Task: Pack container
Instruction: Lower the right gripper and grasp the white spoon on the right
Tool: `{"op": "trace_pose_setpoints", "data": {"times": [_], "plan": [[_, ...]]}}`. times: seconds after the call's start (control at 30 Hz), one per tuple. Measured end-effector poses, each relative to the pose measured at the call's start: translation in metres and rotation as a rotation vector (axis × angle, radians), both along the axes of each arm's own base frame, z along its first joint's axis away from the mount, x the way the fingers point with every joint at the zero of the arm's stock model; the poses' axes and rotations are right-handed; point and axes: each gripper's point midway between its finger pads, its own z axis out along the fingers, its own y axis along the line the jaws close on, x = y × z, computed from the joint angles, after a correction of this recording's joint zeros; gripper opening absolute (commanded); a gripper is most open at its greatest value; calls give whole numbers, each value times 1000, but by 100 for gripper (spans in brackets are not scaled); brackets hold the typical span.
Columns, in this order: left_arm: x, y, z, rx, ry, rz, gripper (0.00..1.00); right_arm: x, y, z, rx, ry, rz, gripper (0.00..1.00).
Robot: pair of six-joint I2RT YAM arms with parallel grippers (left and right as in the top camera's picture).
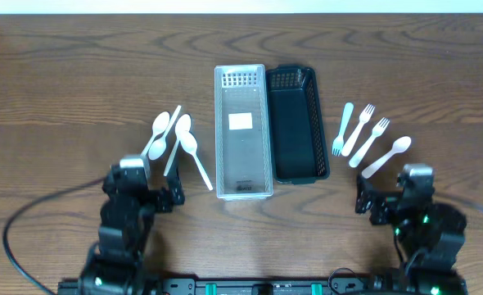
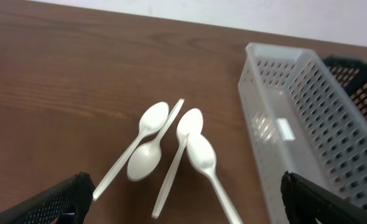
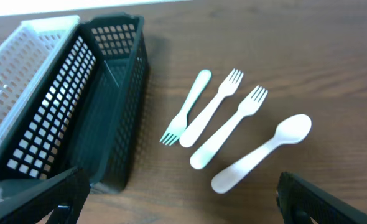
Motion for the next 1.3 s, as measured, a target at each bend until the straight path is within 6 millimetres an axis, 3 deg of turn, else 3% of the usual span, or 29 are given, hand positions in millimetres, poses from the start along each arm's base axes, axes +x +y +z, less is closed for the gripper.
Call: {"op": "trace_pose_setpoints", "data": {"times": [0.2,0.37,0.5,0.6,0.73,0.9,1.03,1.3], "plan": [[30,-7,20,24,150,-2,98,36,-12,23,12,209,-42,99],[52,3,13,48,318,43,98,76,-23,23,22,445,-65,99],[66,24,10,49,411,116,98,112,-25,11,47,552,-49,99],[71,43,8,42,459,174,98,125,-23,-9,74,619,-32,99],[66,65,-2,32,521,240,98,120,-32,-46,112,756,-128,95],[60,74,-7,26,555,268,98,98,-69,-89,130,945,-399,87],[59,74,-8,26,560,269,98,90,-86,-108,110,1005,-535,79],[59,74,-8,26,561,269,98,87,-96,-132,93,1049,-629,59]]}}
